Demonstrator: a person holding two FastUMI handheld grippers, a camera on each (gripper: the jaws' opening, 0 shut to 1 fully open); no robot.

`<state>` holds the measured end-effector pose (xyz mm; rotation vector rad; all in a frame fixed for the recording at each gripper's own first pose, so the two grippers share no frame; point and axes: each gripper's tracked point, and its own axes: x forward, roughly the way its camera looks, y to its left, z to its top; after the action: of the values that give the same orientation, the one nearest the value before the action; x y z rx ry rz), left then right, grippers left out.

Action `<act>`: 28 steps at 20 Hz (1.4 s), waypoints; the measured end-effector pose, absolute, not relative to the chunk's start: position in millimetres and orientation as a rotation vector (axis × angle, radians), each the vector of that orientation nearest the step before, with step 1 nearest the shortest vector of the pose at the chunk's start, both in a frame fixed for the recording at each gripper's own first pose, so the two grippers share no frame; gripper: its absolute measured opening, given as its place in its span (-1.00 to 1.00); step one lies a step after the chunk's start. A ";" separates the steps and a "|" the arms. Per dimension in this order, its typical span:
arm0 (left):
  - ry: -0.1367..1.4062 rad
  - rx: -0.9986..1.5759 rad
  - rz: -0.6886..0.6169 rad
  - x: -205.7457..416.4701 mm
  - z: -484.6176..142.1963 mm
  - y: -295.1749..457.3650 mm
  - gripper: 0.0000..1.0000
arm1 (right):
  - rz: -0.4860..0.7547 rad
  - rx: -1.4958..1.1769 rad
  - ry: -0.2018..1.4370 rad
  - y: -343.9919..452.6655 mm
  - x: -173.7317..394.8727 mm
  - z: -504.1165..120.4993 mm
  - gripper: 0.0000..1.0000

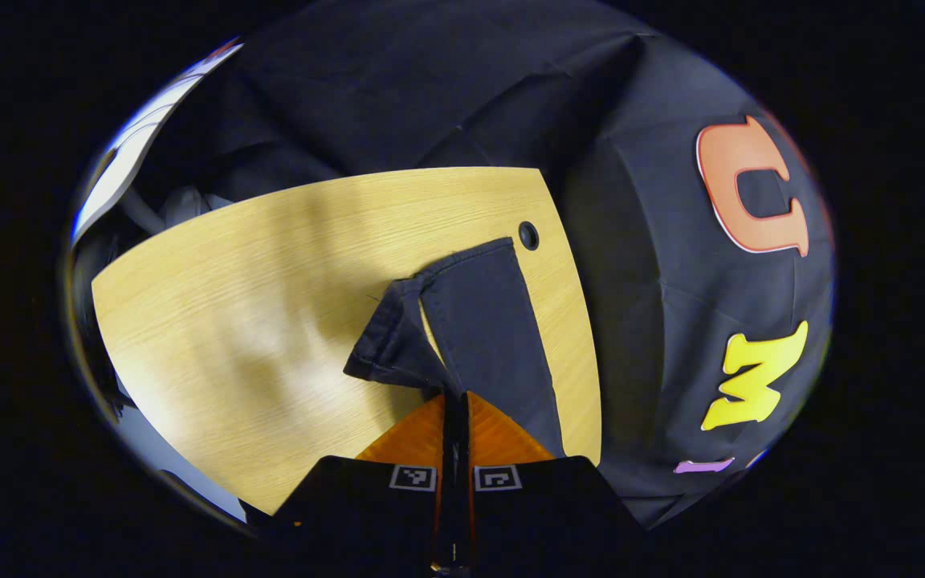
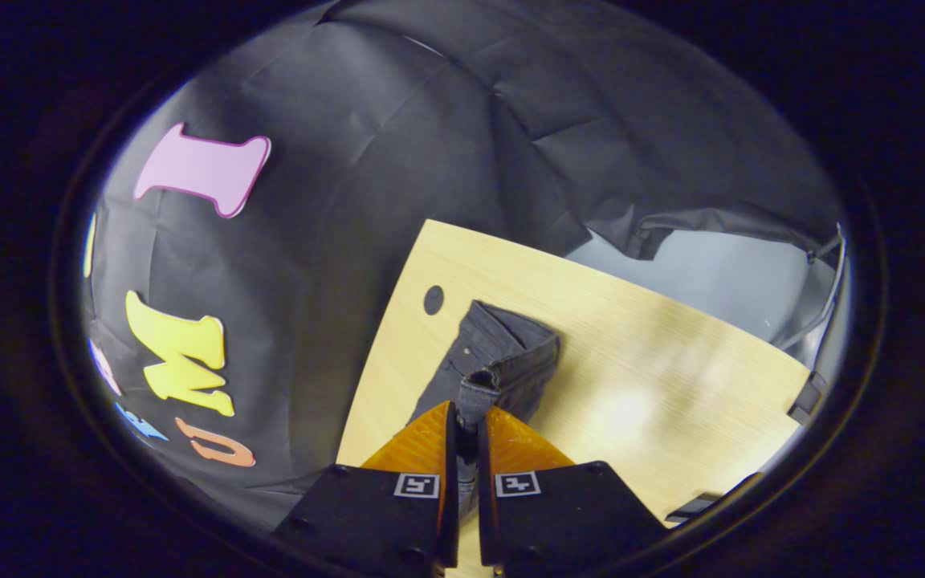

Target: Grasp the waist and the cuffs of the jeans and fold them to make the two legs overlap; first hold the waist and fold one-third of the jeans toward the cuffs, then hold the cuffs and fold the remaining one-third in the same direction to finish folding.

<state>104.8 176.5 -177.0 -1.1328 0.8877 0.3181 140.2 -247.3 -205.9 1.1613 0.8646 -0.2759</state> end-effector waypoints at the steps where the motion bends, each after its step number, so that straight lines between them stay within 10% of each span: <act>1: 0.891 -1.132 0.305 120.2 -173.0 177.0 -0.93 | -0.271 1.141 0.871 -246.2 150.3 -204.5 -0.78; 21: 1.022 -0.882 0.185 318.1 -272.5 148.6 -0.80 | -0.330 1.077 0.931 -239.8 293.7 -331.5 -0.68; 23: 1.003 -0.878 0.181 317.7 -258.5 147.5 -0.55 | -0.322 1.047 0.928 -238.8 290.0 -327.4 -0.51; 25: 0.990 -0.849 0.180 312.4 -238.6 144.7 0.34 | -0.316 1.031 0.916 -237.8 287.2 -316.6 -0.41; 26: 0.995 -0.833 0.188 305.1 -227.1 143.2 0.79 | -0.304 1.037 0.897 -234.8 286.6 -308.0 -0.03; 28: 0.991 -0.821 0.189 287.7 -198.6 134.6 0.99 | -0.277 1.005 0.855 -235.7 276.7 -287.6 0.75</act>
<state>287.7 134.6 -198.6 -0.8209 0.9907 0.1891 276.7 -235.7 -287.6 1.0045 0.8554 -0.2773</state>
